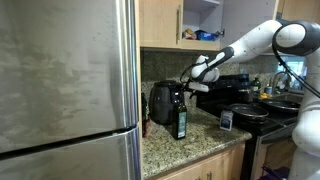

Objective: Turn off the air fryer

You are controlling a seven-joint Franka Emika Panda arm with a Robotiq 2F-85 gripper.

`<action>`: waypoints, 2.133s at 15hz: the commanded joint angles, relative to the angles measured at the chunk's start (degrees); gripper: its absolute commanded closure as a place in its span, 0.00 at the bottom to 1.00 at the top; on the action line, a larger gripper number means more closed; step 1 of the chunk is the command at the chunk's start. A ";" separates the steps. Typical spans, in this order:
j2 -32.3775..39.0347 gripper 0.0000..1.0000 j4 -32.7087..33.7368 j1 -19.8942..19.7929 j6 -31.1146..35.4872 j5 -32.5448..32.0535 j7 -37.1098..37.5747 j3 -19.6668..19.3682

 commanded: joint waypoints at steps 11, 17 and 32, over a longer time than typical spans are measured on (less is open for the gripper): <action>-0.06 0.00 0.01 0.03 -1.01 -1.19 2.60 -0.22; -0.18 0.00 -0.09 0.15 -1.74 -2.43 4.64 -0.54; -0.44 0.00 -1.05 0.31 -0.32 -2.50 7.37 -0.61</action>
